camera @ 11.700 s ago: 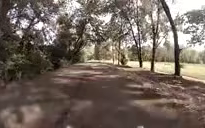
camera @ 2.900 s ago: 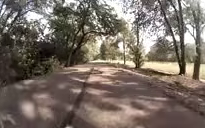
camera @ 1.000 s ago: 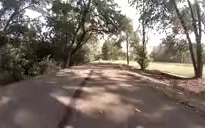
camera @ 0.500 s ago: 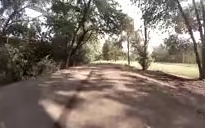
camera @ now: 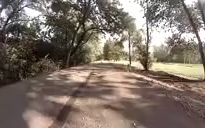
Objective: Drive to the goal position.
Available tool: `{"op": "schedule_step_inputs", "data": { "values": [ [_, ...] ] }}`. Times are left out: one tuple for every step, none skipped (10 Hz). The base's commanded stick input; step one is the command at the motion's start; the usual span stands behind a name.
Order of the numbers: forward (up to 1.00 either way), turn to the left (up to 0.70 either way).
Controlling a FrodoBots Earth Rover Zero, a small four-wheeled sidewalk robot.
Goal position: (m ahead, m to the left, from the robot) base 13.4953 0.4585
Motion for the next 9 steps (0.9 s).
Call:
{"op": "schedule_step_inputs", "data": {
  "values": [
    [0.7, 0.0],
    [0.7, 0.0],
    [0.7, 0.0],
    [0.7, 0.0],
    [0.7, 0.0],
    [0.7, 0.0],
    [0.7, 0.0],
    [0.7, 0.0],
    [0.7, 0.0]
  ]
}}
